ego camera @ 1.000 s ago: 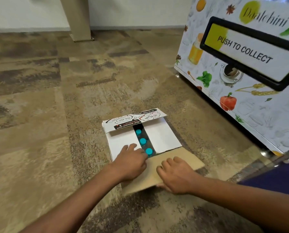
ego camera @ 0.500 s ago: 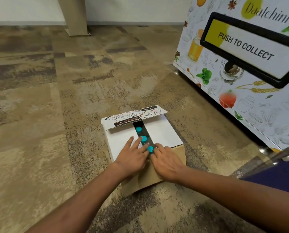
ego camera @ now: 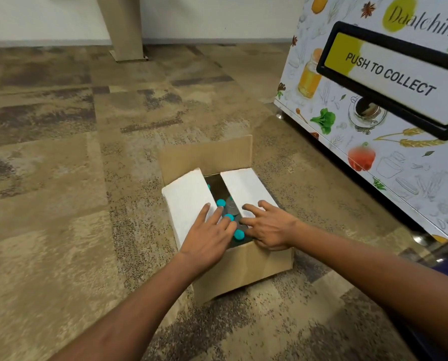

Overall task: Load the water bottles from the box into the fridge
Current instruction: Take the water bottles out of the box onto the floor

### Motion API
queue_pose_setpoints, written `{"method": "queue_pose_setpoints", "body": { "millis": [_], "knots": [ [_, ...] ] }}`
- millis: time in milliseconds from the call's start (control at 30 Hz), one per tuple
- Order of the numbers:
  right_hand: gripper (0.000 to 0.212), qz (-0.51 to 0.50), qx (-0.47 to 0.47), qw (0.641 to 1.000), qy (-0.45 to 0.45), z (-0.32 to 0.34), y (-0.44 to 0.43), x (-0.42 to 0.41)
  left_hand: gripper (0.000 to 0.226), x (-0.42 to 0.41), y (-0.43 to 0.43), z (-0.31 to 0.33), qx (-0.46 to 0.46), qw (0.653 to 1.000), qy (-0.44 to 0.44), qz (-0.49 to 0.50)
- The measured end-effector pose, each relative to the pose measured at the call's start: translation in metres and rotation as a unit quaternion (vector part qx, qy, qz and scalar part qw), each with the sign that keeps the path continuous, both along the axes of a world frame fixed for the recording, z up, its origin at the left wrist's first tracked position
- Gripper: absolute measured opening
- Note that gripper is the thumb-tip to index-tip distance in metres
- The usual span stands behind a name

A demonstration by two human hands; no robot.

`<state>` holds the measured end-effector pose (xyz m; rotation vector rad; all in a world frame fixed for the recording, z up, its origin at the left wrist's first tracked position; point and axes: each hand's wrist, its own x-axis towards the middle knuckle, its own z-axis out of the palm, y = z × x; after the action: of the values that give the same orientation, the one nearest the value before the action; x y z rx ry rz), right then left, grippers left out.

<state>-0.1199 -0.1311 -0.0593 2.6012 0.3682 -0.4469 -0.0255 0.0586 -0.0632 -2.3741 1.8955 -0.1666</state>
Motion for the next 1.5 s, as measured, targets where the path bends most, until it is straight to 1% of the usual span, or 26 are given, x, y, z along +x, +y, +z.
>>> {"method": "queue_pose_setpoints", "body": {
  "millis": [100,233,300,367,433,500,600,667,733,833,933,1033,1100,1133,1167,1233,1267,1300,1333,1400,1467,1500],
  "knots": [
    [0.048,0.018,-0.002,1.000,-0.021,0.011,-0.004,0.005,0.031,0.002,0.002,0.008,0.006,0.999,-0.015,0.032],
    [0.047,-0.008,0.015,0.995,-0.094,0.031,-0.016,0.004,0.040,0.001,0.002,0.027,0.007,0.995,-0.028,0.092],
    [0.044,-0.019,0.031,0.991,-0.129,0.038,-0.022,-0.001,0.038,0.003,0.005,0.039,0.017,0.990,-0.036,0.136],
    [0.046,-0.028,0.027,0.988,-0.150,0.041,-0.029,-0.009,0.036,0.010,0.015,0.050,0.031,0.983,-0.058,0.171],
    [0.053,-0.046,0.007,0.987,-0.155,0.041,-0.038,-0.017,0.048,0.022,0.028,0.055,0.061,0.973,-0.065,0.212],
    [0.058,-0.071,-0.011,0.984,-0.161,0.039,-0.050,-0.025,0.064,0.038,0.040,0.051,0.111,0.958,-0.043,0.260],
    [0.064,-0.135,-0.049,0.972,-0.184,0.032,-0.065,-0.037,0.073,0.056,0.050,0.028,0.166,0.941,0.009,0.295],
    [0.074,-0.199,-0.063,0.963,-0.173,0.026,-0.071,-0.043,0.071,0.062,0.050,0.013,0.176,0.929,0.083,0.315],
    [0.078,-0.247,-0.066,0.956,-0.144,0.016,-0.075,-0.047,0.066,0.065,0.049,0.001,0.163,0.914,0.158,0.338],
    [0.077,-0.297,-0.013,0.951,-0.088,0.002,-0.074,-0.048,0.059,0.068,0.046,-0.010,0.123,0.905,0.225,0.340],
    [0.082,-0.350,0.088,0.932,-0.032,-0.010,-0.066,-0.043,0.055,0.064,0.043,-0.011,0.084,0.909,0.249,0.324],
    [0.086,-0.403,0.182,0.896,0.039,-0.019,-0.054,-0.037,0.059,0.056,0.040,-0.008,0.056,0.914,0.257,0.309],
    [0.088,-0.432,0.218,0.874,0.049,-0.019,-0.049,-0.031,0.061,0.051,0.040,-0.008,0.061,0.917,0.259,0.298],
    [0.087,-0.439,0.218,0.871,0.039,-0.019,-0.047,-0.027,0.063,0.050,0.041,-0.009,0.067,0.918,0.257,0.294],
    [0.086,-0.438,0.198,0.877,0.016,-0.018,-0.043,-0.024,0.064,0.048,0.042,-0.010,0.071,0.920,0.250,0.293],
    [0.082,-0.401,0.130,0.905,-0.060,-0.014,-0.034,-0.015,0.064,0.046,0.043,-0.011,0.060,0.933,0.208,0.288],
    [0.078,-0.371,0.113,0.916,-0.098,-0.012,-0.028,-0.010,0.064,0.044,0.043,-0.011,0.048,0.942,0.175,0.281],
    [0.074,-0.343,0.119,0.924,-0.124,-0.011,-0.021,-0.004,0.064,0.042,0.042,-0.011,0.037,0.951,0.145,0.269],
    [0.070,-0.315,0.138,0.929,-0.137,-0.010,-0.013,0.002,0.063,0.040,0.040,-0.010,0.029,0.959,0.121,0.254],
    [0.061,-0.247,0.156,0.947,-0.135,-0.011,0.004,0.013,0.061,0.035,0.036,-0.010,0.028,0.970,0.093,0.222],
    [0.055,-0.181,0.145,0.965,-0.123,-0.015,0.020,0.023,0.057,0.030,0.032,-0.011,0.033,0.977,0.084,0.194],
    [0.053,-0.166,0.149,0.968,-0.117,-0.017,0.027,0.026,0.054,0.027,0.030,-0.011,0.033,0.979,0.086,0.184]
  ]
}}
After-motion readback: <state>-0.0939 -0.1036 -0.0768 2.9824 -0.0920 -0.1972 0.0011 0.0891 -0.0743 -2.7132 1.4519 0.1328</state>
